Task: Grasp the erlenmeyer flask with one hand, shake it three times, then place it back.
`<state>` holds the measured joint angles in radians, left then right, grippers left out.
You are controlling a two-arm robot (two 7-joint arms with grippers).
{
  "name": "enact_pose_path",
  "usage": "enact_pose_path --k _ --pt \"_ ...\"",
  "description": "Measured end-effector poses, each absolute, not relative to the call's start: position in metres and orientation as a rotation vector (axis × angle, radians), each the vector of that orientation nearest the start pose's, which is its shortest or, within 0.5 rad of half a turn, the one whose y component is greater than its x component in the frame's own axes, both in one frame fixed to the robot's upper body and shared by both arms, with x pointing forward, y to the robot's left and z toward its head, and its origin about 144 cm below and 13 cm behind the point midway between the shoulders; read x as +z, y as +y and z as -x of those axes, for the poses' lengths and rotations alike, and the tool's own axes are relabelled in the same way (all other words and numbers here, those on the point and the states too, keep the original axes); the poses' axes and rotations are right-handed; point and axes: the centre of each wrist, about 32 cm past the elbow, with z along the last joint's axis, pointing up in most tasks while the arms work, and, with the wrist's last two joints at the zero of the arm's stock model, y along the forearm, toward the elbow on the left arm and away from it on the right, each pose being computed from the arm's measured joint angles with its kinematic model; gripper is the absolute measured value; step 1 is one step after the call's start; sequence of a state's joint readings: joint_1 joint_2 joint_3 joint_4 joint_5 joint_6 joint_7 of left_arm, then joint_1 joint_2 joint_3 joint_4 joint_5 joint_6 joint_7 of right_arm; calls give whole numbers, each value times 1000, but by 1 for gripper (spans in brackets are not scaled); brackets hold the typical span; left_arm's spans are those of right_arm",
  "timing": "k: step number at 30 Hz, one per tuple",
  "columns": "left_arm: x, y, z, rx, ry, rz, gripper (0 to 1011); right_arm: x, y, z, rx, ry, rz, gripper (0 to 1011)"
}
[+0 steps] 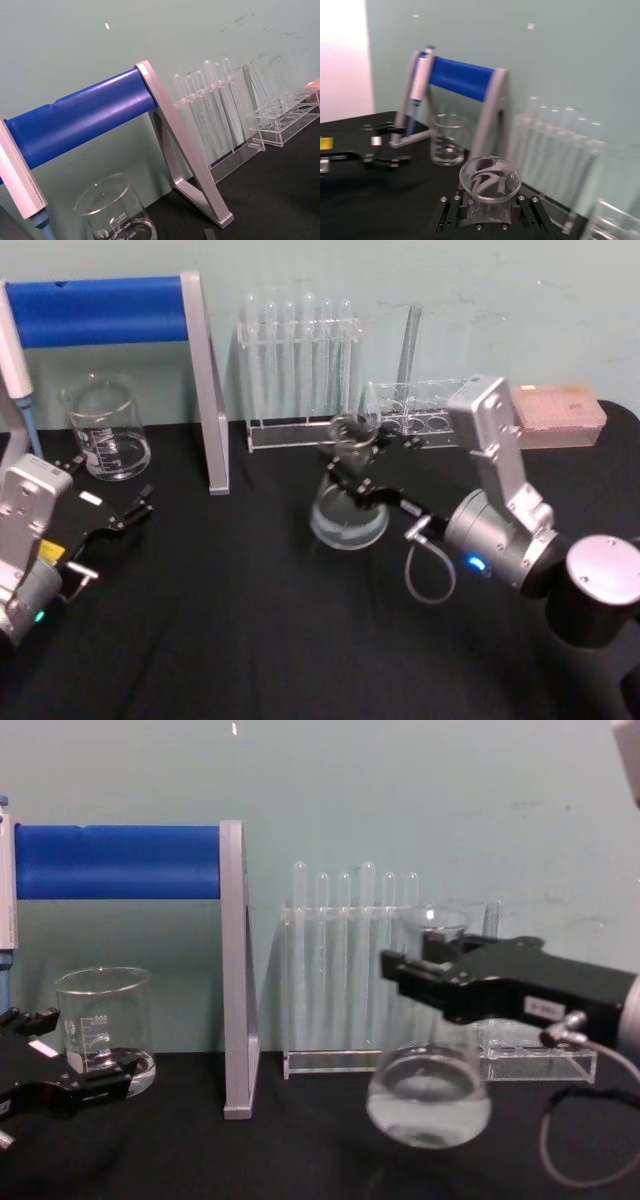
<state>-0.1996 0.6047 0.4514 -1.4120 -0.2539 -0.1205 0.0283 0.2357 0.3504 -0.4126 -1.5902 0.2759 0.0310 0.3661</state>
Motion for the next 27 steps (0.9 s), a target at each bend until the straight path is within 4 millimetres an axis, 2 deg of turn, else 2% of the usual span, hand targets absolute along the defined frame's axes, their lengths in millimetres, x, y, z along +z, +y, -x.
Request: enact_pose_path --k 10,18,27 --pt "1140 310 -489 1248 -285 -304 1001 1202 -234 -513 -985 -180 59 456" --pt "1140 310 -489 1248 -285 -304 1001 1203 -245 -518 -1055 -187 60 456" --pt "1140 310 -489 1248 -285 -305 1001 1204 -248 -520 -1080 -190 56 456"
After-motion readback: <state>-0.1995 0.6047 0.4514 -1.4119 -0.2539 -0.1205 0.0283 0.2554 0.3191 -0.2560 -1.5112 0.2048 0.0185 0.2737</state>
